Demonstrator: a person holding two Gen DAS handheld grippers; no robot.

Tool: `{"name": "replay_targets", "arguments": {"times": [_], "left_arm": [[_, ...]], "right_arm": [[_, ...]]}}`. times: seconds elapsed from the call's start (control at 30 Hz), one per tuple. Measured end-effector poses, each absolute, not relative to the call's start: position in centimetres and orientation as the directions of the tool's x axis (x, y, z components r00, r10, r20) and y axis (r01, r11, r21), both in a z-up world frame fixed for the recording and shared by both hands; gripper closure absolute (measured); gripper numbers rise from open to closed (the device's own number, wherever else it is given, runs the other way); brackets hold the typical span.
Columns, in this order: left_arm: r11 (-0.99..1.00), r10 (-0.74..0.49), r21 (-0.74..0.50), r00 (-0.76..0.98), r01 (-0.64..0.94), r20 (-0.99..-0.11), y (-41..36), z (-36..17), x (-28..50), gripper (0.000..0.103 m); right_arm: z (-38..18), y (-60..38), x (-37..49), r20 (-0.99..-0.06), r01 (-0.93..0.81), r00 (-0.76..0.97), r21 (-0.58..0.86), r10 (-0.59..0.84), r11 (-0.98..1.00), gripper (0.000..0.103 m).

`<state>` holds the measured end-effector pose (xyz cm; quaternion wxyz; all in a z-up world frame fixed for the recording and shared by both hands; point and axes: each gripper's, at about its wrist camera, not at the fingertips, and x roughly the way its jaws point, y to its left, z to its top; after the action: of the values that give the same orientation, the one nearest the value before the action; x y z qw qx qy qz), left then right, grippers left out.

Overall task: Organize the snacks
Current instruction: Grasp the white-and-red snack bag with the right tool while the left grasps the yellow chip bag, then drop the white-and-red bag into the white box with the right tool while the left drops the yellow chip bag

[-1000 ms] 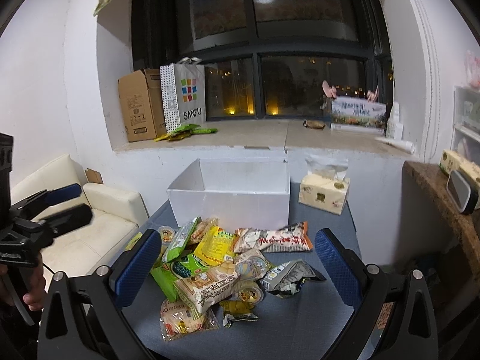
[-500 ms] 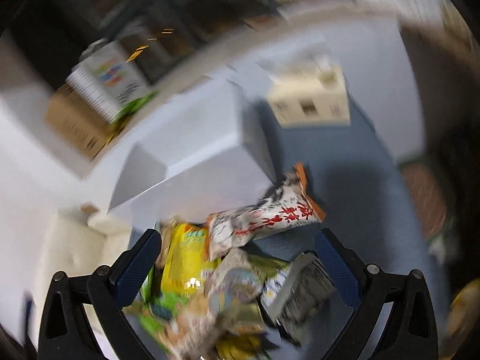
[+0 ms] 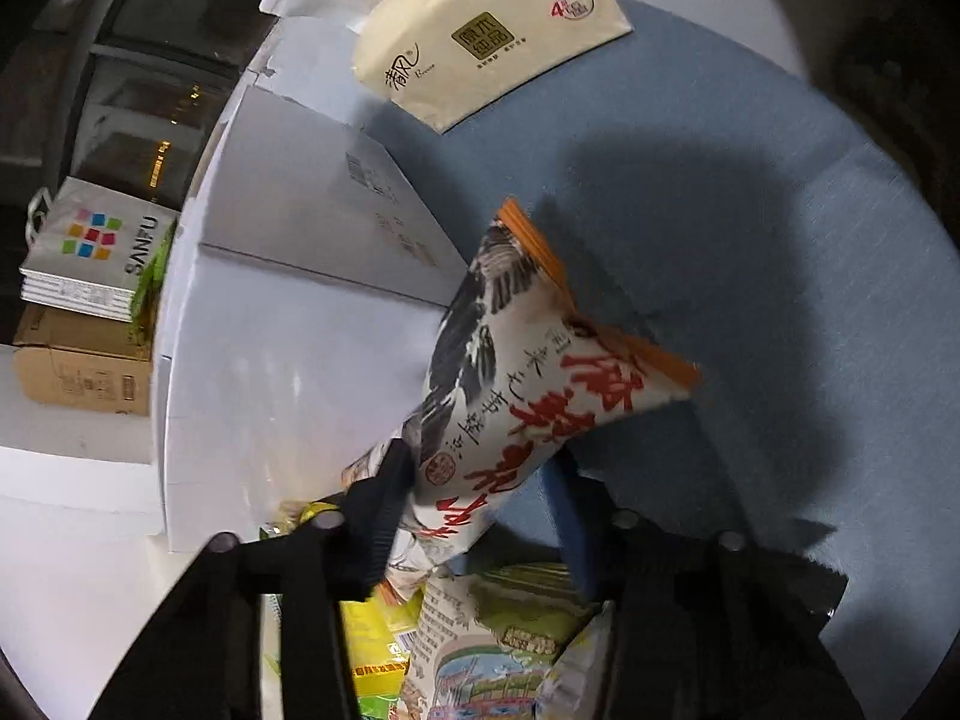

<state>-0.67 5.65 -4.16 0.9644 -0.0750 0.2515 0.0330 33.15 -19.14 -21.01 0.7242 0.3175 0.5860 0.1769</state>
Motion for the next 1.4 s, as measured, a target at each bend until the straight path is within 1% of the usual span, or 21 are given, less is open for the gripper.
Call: {"name": "replay_targets", "arguments": {"times": [0.03,0.13,0.23,0.3,0.33,0.4,0.5,0.53,0.6,0.7,0.8,0.83,0.87,0.9,0.93,0.97,1.03,1.13,1.23,1.3,1.4], "left_arm": [[0.985,0.025,-0.135,0.871,-0.104,-0.49,5.9,-4.2,-0.7,0.0],[0.983,0.032,-0.143,0.871,-0.116,-0.49,6.4,-4.3,-0.8,0.0],[0.979,0.024,-0.165,0.867,-0.122,-0.499,7.4,-4.6,-0.6,0.0],[0.97,0.02,-0.196,0.856,-0.141,-0.516,8.4,-5.1,-0.4,0.0],[0.963,0.014,-0.222,0.85,-0.152,-0.526,9.0,-5.4,-0.2,0.0],[0.927,-0.033,-0.328,0.831,-0.182,-0.555,11.0,-6.8,0.5,0.0],[0.84,-0.129,-0.49,0.791,-0.233,-0.597,13.6,-9.6,2.2,0.0],[0.822,-0.149,-0.512,0.773,-0.25,-0.617,14.1,-10.5,2.9,0.0],[0.797,-0.171,-0.521,0.714,-0.305,-0.679,15.1,-12.8,5.0,0.0],[0.782,-0.193,-0.499,0.617,-0.372,-0.763,15.8,-15.6,7.5,0.0],[0.776,-0.233,-0.502,0.565,-0.383,-0.792,15.9,-17.6,9.0,0.001],[0.773,-0.248,-0.499,0.538,-0.392,-0.806,15.7,-18.5,9.5,0.005],[0.769,-0.262,-0.502,0.521,-0.396,-0.812,15.6,-19.1,9.8,0.019],[0.773,-0.252,-0.5,0.533,-0.392,-0.808,15.4,-19.2,9.8,0.019],[0.779,-0.252,-0.502,0.545,-0.376,-0.8,15.4,-19.1,9.8,0.038],[0.779,-0.257,-0.505,0.545,-0.372,-0.798,15.3,-19.1,9.8,0.046],[0.78,-0.264,-0.517,0.564,-0.353,-0.783,15.0,-18.9,9.4,0.054],[0.817,-0.191,-0.473,0.62,-0.329,-0.761,14.2,-17.4,7.8,0.058],[0.86,-0.117,-0.419,0.686,-0.292,-0.718,13.1,-14.6,6.0,0.059],[0.88,-0.084,-0.397,0.737,-0.262,-0.671,12.5,-12.3,4.9,0.059],[0.889,-0.081,-0.41,0.809,-0.205,-0.582,13.0,-8.4,5.0,0.059]], "right_arm": [[-21.0,-19.5,33.1,-0.71,0.111,0.265,0.694,0.652,0.711,0.069],[-20.3,-20.3,32.6,-0.675,0.077,0.293,0.723,0.677,0.687,0.076],[-18.4,-21.2,31.5,-0.64,0.016,0.334,0.738,0.692,0.675,0.081],[-17.3,-22.0,30.4,-0.609,-0.025,0.364,0.75,0.705,0.661,0.082],[-16.5,-22.5,29.8,-0.589,-0.051,0.384,0.755,0.711,0.653,0.082],[-14.7,-23.6,28.5,-0.559,-0.101,0.429,0.75,0.709,0.653,0.083],[-10.5,-24.8,26.6,-0.49,-0.211,0.515,0.723,0.703,0.658,0.083],[-9.3,-25.2,25.8,-0.472,-0.244,0.538,0.706,0.699,0.664,0.083],[-7.1,-25.6,24.7,-0.43,-0.317,0.573,0.669,0.698,0.672,0.084],[-4.3,-25.0,22.4,-0.409,-0.42,0.581,0.59,0.704,0.689,0.084],[-3.4,-24.6,20.7,-0.395,-0.484,0.556,0.561,0.731,0.672,0.084],[-3.2,-24.6,20.2,-0.389,-0.498,0.551,0.557,0.739,0.664,0.085],[-2.8,-24.5,19.5,-0.377,-0.519,0.545,0.55,0.749,0.654,0.085],[-2.6,-24.4,18.9,-0.372,-0.53,0.543,0.543,0.753,0.651,0.085],[-2.5,-24.1,18.6,-0.369,-0.541,0.541,0.536,0.756,0.648,0.086],[-2.5,-23.8,17.9,-0.367,-0.552,0.538,0.527,0.759,0.646,0.086],[-2.7,-23.2,17.3,-0.371,-0.577,0.525,0.506,0.766,0.641,0.087],[-3.4,-22.5,17.0,-0.391,-0.591,0.5,0.498,0.773,0.634,0.087],[-4.0,-21.8,16.9,-0.414,-0.599,0.49,0.48,0.767,0.641,0.087],[-4.3,-21.4,16.9,-0.425,-0.603,0.481,0.474,0.767,0.642,0.087],[-4.3,-21.0,17.3,-0.432,-0.607,0.485,0.46,0.761,0.648,0.087]]}}
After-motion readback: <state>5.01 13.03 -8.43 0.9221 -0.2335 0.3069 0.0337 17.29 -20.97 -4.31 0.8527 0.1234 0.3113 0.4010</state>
